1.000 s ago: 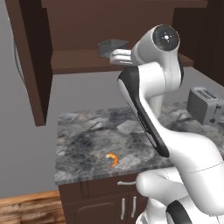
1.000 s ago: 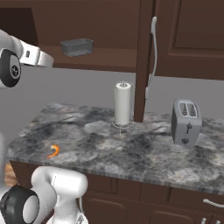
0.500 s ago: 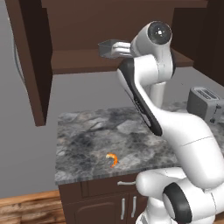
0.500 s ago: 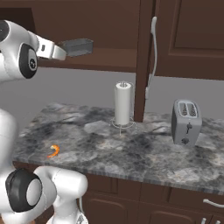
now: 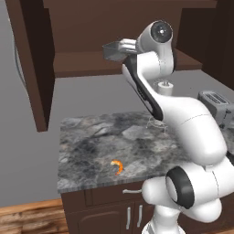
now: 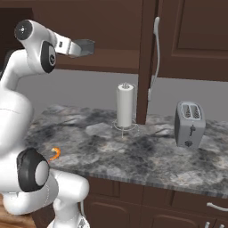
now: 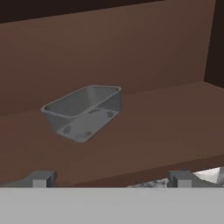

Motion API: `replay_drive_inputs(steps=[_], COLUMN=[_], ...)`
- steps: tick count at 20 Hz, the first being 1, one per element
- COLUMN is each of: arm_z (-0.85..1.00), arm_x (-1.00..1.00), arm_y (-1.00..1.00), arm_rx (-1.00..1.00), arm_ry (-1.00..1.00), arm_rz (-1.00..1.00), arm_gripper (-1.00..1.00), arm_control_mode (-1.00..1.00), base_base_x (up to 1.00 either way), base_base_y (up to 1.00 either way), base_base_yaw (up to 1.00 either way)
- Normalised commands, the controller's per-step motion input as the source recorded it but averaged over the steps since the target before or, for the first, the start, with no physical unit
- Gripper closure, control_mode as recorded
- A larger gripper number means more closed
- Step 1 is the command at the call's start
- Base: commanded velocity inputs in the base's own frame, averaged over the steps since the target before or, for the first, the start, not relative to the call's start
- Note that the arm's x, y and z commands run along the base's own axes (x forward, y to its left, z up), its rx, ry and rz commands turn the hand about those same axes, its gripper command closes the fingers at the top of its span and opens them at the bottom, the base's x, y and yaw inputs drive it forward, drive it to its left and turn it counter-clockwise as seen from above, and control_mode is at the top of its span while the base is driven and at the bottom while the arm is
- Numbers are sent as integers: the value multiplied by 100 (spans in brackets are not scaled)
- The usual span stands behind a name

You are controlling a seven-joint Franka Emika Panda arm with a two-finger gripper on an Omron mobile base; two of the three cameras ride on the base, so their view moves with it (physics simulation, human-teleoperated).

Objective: Retrieve the tupperware from the cabinet, then place the raw meat into the tupperware to avoid contamination.

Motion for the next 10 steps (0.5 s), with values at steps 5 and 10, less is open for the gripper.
replay_drive_inputs(steps=[5, 10], arm_z=[11, 2], arm_x=[68, 16], arm_y=[-9, -10], arm_rx=[2, 2], arm_ry=[0, 3], arm_rz=[0, 1], arm_gripper=[-100, -100], arm_control_mode=[-100, -100], base_base_x=[0, 0], base_base_y=[0, 0], base_base_yaw=[0, 0])
